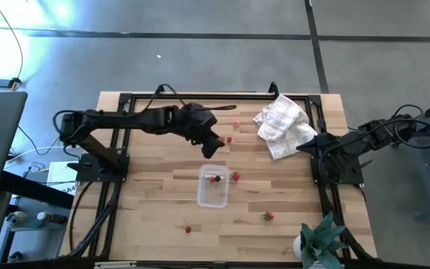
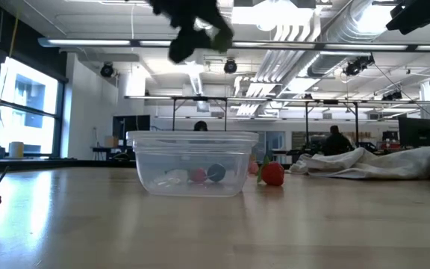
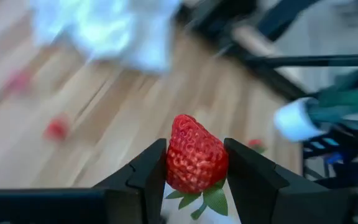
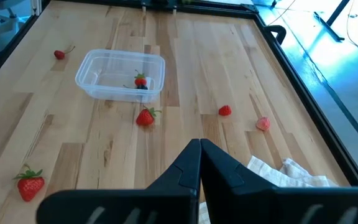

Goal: Pick and placing Produce into tupperware
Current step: Put the red strawberry into the transparent container

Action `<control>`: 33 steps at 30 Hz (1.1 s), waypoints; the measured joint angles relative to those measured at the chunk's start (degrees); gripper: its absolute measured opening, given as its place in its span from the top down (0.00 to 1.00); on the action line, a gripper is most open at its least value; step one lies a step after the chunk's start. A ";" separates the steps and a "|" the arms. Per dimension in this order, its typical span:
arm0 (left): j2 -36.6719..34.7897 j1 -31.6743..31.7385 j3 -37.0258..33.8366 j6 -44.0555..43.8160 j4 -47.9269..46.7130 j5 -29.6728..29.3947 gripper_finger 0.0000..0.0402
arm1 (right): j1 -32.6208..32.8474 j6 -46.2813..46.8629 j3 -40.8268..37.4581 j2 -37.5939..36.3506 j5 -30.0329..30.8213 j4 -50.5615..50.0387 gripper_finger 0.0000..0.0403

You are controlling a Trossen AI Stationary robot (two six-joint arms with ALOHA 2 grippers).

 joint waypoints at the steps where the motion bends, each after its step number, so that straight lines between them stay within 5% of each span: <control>1: -0.38 -0.92 0.01 1.84 2.15 0.21 0.65 | 0.00 0.01 -0.01 0.02 -0.01 -0.01 1.00; 14: -0.38 -10.09 6.37 21.08 -7.65 -2.37 0.65 | -0.01 0.01 0.00 0.00 0.01 0.00 1.00; 33: 17.54 -15.29 6.90 36.18 -18.07 -1.89 0.65 | -0.01 0.01 -0.01 -0.01 -0.01 -0.01 1.00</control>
